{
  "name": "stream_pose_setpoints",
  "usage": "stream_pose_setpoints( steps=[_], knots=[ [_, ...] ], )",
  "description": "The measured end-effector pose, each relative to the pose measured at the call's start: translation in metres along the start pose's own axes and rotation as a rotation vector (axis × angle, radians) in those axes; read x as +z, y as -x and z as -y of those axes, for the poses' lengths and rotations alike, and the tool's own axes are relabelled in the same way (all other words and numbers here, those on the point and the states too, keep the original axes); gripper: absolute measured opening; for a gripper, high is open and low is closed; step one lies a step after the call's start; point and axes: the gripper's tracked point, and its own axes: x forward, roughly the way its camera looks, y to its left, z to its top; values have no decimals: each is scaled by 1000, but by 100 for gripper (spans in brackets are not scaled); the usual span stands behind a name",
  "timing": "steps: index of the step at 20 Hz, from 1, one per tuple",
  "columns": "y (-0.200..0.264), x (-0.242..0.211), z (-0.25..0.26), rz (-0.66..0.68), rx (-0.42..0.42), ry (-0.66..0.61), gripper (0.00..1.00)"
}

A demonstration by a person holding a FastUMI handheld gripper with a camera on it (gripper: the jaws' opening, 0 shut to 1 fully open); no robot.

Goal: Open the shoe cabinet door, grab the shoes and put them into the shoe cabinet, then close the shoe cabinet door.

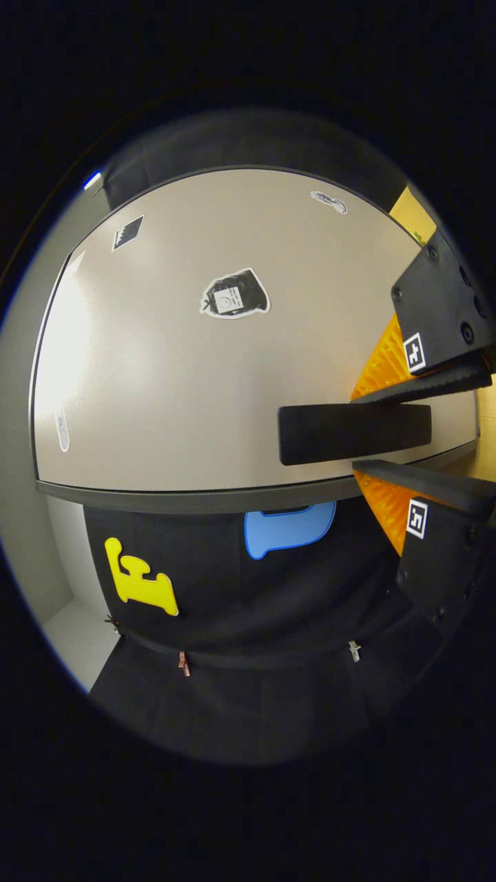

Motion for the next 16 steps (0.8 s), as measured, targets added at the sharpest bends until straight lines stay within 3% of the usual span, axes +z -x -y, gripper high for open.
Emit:
stream_pose_setpoints(
  steps=[1, 2, 3, 4, 7, 8, 16],
  knots=[
    [1, 0, -4, 12, 3, 28, 53],
    [-5, -4, 8, 15, -62, 73, 54],
    [-11, -4, 6, 26, -55, 64, 57],
    [7, -2, 7, 7, -41, 35, 35],
    [1, -1, 7, 5, -15, 27, 30],
    [3, -2, 6, 9, -3, 31, 24],
    [62, 2, 12, 46, 103, 35, 24]
  ],
)
